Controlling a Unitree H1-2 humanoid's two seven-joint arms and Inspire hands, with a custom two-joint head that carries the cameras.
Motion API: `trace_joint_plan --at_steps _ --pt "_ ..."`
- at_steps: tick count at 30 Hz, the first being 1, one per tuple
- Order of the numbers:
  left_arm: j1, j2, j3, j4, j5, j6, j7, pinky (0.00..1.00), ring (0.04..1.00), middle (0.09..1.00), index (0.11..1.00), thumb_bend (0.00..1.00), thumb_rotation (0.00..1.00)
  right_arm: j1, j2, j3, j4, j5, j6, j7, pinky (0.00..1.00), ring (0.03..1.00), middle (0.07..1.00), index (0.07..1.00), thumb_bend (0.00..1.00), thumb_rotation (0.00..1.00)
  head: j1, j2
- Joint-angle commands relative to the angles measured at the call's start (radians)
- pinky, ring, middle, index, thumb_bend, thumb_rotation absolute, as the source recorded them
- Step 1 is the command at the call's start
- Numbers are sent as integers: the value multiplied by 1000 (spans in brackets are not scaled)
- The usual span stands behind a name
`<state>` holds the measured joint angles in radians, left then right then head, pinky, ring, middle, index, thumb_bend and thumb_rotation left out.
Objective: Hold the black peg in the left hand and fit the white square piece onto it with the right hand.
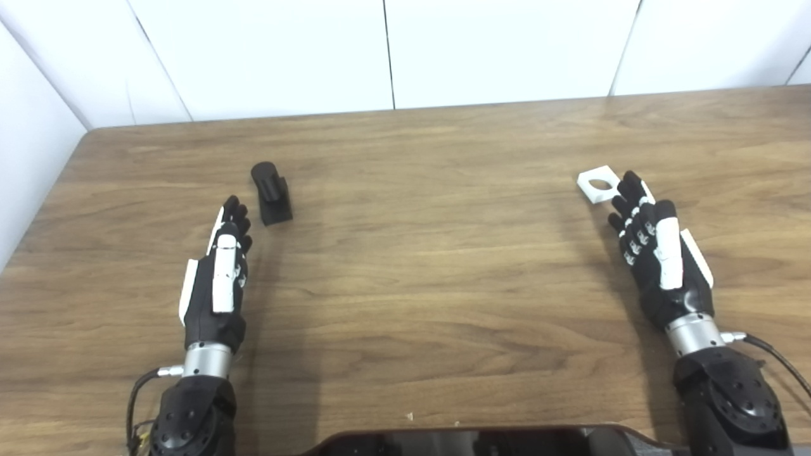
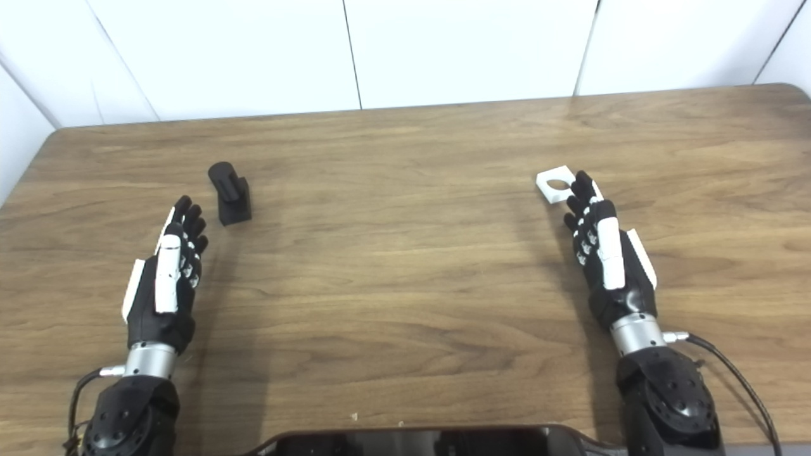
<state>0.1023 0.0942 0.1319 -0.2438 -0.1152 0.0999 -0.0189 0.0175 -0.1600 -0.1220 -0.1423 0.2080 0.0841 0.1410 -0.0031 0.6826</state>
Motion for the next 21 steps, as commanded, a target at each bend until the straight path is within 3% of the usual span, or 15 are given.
trace_joint_plan --at_steps 1,15,21 --pt "-33 18 -2 -10 17 -39 -5 1000 1000 1000 1000 391 1000 -18 1 -2 -23 8 -24 -1 1000 1000 1000 976 603 1000 -1 1" --pt "-28 15 0 -21 30 -27 1 1000 1000 1000 1000 419 998 -18 -4 -1 -13 5 -35 5 1000 1000 1000 981 602 1000 3 1" --pt "-48 21 -9 -41 102 33 30 1000 1000 1000 1000 477 935 -22 -7 -2 -7 4 -35 6 1000 1000 1000 980 606 1000 16 -2"
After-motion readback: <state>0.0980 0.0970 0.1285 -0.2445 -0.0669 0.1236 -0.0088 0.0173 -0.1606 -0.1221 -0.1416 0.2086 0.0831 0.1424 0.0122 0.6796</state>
